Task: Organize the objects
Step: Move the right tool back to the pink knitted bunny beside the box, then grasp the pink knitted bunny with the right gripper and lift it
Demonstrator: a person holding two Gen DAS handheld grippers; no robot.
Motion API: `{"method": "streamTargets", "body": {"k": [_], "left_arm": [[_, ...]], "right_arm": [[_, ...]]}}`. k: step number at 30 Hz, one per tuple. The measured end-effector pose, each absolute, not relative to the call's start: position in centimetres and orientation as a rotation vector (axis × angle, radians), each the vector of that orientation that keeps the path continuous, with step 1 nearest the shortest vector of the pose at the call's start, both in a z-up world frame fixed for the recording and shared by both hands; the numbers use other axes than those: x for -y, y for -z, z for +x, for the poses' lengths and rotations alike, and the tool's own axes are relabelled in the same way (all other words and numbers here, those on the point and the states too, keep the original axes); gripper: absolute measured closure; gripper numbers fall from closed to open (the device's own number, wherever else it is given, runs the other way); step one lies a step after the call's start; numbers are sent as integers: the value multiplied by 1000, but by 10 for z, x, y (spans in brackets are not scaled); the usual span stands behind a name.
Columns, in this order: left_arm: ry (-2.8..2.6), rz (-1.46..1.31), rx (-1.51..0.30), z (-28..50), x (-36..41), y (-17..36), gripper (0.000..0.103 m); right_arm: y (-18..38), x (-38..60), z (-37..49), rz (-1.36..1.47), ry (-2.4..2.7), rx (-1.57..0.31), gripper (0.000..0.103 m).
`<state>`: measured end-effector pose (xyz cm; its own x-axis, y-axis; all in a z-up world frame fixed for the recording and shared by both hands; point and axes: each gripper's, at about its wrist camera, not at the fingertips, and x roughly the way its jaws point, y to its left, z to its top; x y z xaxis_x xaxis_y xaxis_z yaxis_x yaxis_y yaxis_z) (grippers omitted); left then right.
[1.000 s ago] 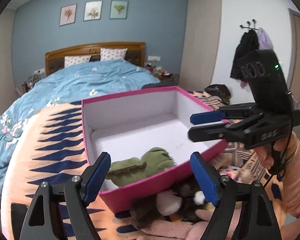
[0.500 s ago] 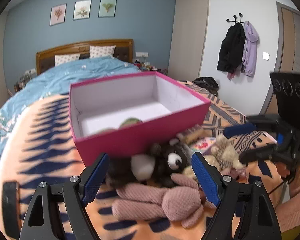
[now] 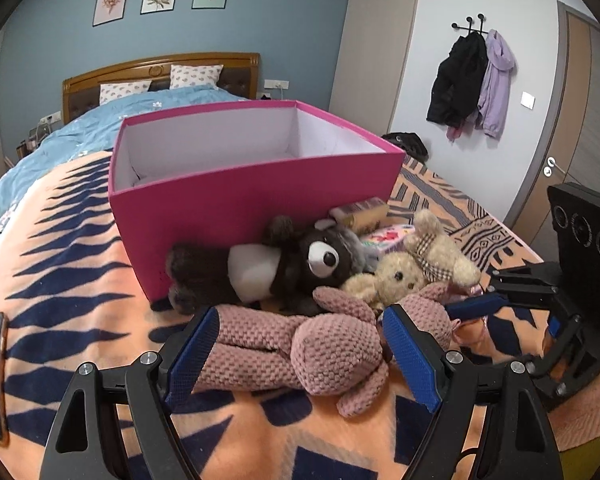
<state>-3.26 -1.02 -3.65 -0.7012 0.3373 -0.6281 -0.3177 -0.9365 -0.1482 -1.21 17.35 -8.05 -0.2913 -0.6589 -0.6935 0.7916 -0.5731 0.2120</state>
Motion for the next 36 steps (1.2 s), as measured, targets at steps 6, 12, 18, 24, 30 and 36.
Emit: {"method": "streamTargets", "body": {"k": [6, 12, 18, 24, 30, 36], "left_arm": [[-2588, -1007, 53, -32, 9, 46, 17], [-2556, -1042, 87, -35, 11, 55, 17], [-2536, -1067, 115, -36, 15, 62, 18], [-2512, -1058, 134, -29, 14, 62, 18], [-2490, -1011, 178, -17, 15, 51, 18], [-2476, -934, 212, -11, 15, 33, 18]], "right_arm": [[87, -176, -22, 994, 2027, -167, 40], [97, -169, -34, 1034, 2057, -92, 40], [99, -163, -35, 1032, 2080, -77, 49], [88, -168, -32, 1004, 2070, -62, 52], [64, -175, -30, 932, 2057, -31, 53], [43, -181, -31, 867, 2036, 15, 54]]}}
